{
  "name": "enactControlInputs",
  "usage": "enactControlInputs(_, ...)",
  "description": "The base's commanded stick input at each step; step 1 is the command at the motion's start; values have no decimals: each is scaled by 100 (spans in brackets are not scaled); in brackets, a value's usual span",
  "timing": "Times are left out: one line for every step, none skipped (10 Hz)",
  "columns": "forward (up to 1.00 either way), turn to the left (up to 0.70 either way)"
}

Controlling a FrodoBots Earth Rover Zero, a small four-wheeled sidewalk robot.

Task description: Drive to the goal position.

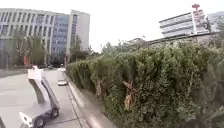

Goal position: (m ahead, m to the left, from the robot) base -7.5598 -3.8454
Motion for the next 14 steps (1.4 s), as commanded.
enactControlInputs(5, 0)
enactControlInputs(5, 0)
enactControlInputs(5, 0)
enactControlInputs(5, 0)
enactControlInputs(5, 0)
enactControlInputs(5, 0)
enactControlInputs(5, 0)
enactControlInputs(5, 0)
enactControlInputs(5, 0)
enactControlInputs(5, 0)
enactControlInputs(5, 0)
enactControlInputs(5, 0)
enactControlInputs(5, 0)
enactControlInputs(5, 0)
